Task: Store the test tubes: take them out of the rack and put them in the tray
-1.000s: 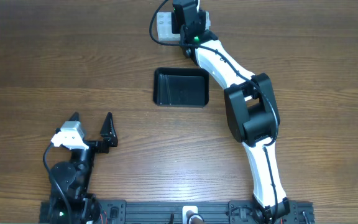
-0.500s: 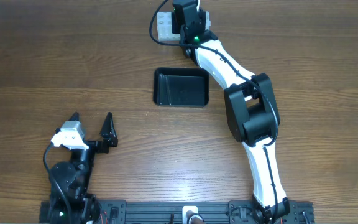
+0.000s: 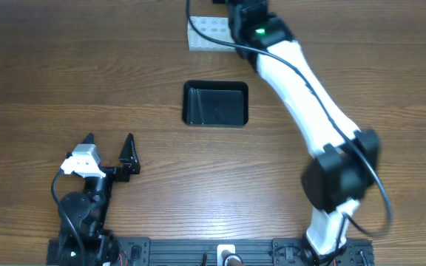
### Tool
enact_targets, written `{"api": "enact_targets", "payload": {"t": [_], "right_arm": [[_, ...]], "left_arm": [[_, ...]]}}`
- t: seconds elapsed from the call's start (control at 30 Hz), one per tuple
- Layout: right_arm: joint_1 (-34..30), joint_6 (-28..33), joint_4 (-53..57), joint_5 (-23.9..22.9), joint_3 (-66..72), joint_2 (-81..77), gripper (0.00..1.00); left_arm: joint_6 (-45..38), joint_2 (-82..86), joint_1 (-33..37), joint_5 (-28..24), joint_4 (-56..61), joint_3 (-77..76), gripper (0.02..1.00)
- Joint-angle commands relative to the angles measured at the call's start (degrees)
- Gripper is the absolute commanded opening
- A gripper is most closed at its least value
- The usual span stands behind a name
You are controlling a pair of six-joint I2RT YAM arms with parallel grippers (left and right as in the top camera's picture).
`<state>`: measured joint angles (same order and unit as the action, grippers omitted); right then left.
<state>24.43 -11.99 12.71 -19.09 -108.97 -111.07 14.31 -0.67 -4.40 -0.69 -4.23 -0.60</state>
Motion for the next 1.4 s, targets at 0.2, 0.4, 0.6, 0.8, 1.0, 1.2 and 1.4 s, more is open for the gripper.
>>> {"api": "enact_targets", "payload": {"t": [0.2, 0.4, 0.6, 0.8, 1.0, 1.2, 1.4], "right_arm": [[2.56, -9.38, 38.1, 10.58, -0.39, 8.68, 0.042], [2.67, -10.54, 37.99, 23.47, 9.22, 2.47, 0.053], [2.67, -12.9, 32.96, 23.78, 14.47, -2.38, 0.06], [2.67, -12.9, 30.77, 23.8, 14.64, -6.73, 0.066], [2.67, -13.64, 30.21, 23.76, 14.64, -8.61, 0.073], [2.67, -14.36, 28.28, 23.78, 14.64, -10.62, 0.088], [2.67, -14.78, 26.82, 23.74, 14.64, -11.69, 0.117]], "left_arm": [[-0.61, 0.28, 0.35, -0.57, -0.13, 0.26, 1.0], [-0.61, 0.28, 0.35, -0.57, -0.13, 0.26, 0.998], [-0.61, 0.28, 0.35, -0.57, -0.13, 0.26, 1.0], [-0.61, 0.28, 0.35, -0.57, -0.15, 0.26, 0.998], [-0.61, 0.28, 0.35, -0.57, -0.13, 0.26, 1.0], [-0.61, 0.28, 0.35, -0.57, -0.13, 0.26, 1.0], [-0.61, 0.28, 0.35, -0.57, -0.13, 0.26, 0.998]]}}
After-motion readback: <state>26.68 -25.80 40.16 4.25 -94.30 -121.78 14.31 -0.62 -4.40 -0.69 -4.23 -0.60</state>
